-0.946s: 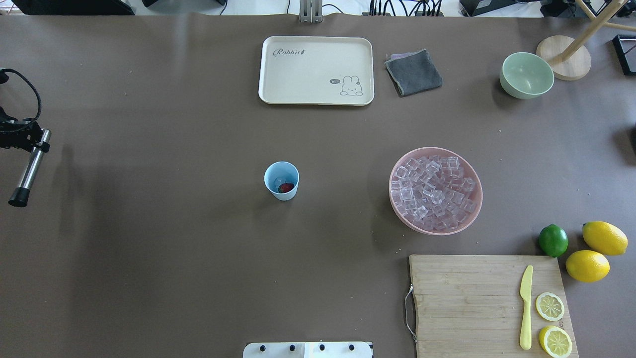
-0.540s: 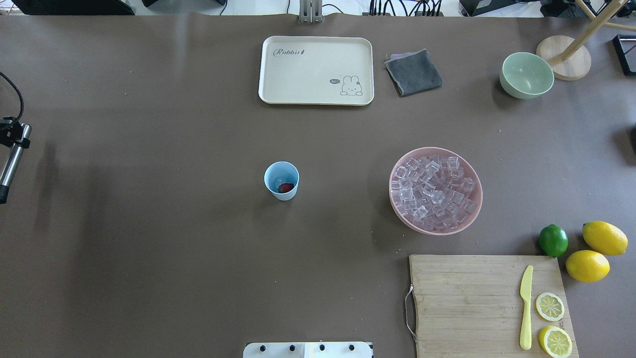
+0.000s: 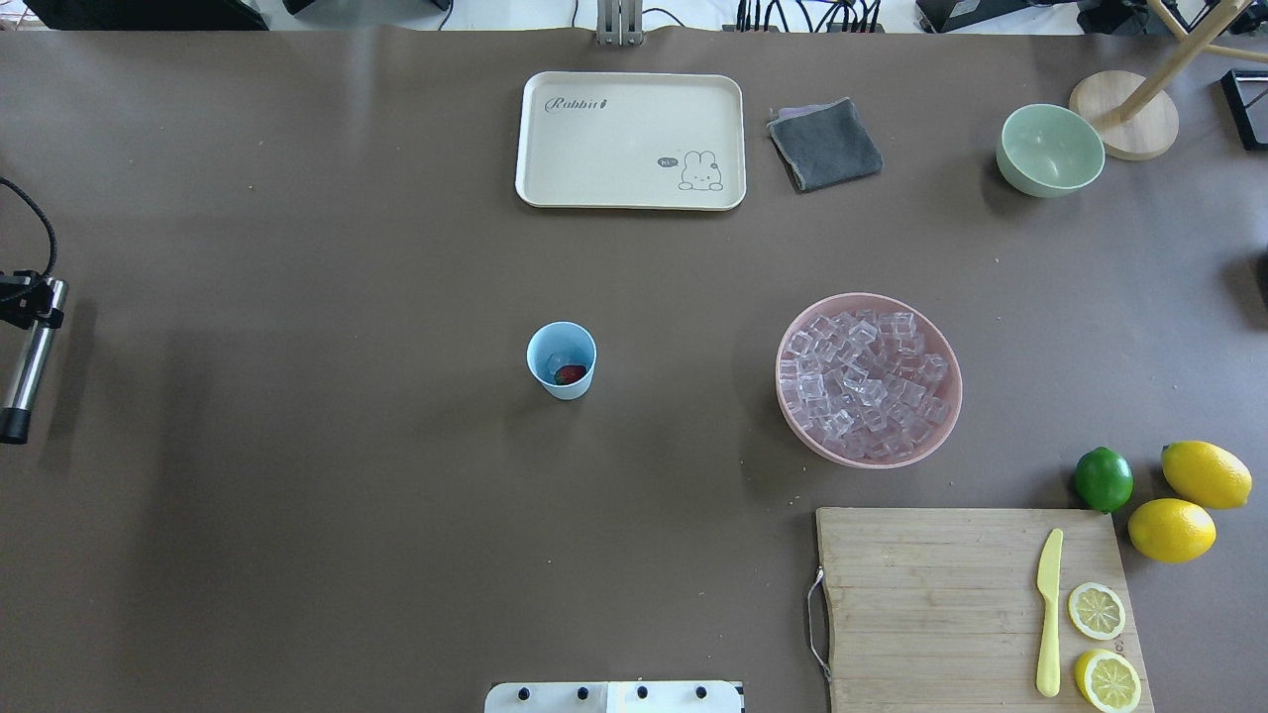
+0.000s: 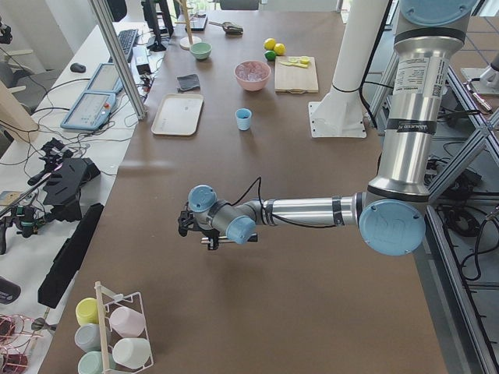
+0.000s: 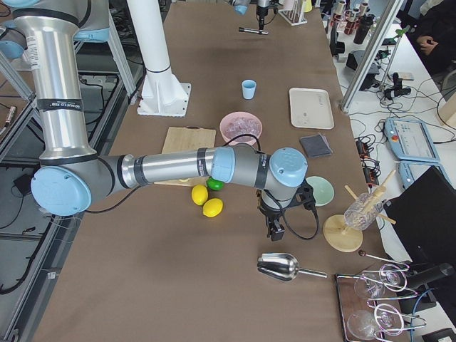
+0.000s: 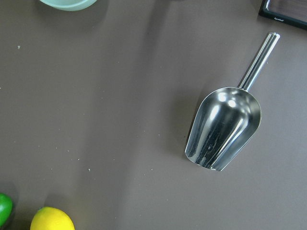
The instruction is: Mash ice and strawberries in cup
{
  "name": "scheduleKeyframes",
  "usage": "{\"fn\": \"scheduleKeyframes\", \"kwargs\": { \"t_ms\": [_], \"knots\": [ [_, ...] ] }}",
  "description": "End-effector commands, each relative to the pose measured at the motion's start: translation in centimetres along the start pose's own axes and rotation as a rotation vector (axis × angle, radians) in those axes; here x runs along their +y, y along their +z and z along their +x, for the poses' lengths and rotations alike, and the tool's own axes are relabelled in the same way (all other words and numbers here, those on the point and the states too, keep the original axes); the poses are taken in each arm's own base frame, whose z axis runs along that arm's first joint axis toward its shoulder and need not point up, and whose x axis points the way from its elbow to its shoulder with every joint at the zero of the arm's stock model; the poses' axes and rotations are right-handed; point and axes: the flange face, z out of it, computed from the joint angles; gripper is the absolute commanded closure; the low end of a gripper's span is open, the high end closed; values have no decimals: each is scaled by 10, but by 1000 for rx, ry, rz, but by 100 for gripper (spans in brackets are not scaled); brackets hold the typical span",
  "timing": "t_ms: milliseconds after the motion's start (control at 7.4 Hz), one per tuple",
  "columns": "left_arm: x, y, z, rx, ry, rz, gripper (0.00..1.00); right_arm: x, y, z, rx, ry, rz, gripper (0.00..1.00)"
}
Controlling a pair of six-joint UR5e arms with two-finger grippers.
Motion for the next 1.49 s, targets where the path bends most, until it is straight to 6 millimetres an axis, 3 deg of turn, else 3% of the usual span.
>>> {"fn": "scheduleKeyframes", "kwargs": {
  "t_ms": [0, 540, 675, 1081, 1216, 1351],
  "knots": [
    [2, 9, 19, 2, 37, -12, 1, 4, 3, 2, -7, 7, -2, 0],
    [-29, -26, 88, 110, 130, 11, 1, 1, -4, -4, -2, -7, 10, 0],
    [-53, -53, 112, 123, 112, 20, 1, 0, -5, -5, -2, -8, 12, 0],
    [-84, -169, 125, 97, 123, 82, 1, 2, -3, -4, -4, -1, 9, 0],
    [-85, -203, 139, 85, 149, 84, 1, 2, -3, -4, -3, -5, 10, 0],
    [-83, -237, 129, 88, 127, 123, 1, 3, -2, -3, -1, -5, 8, 0]
  ]
}}
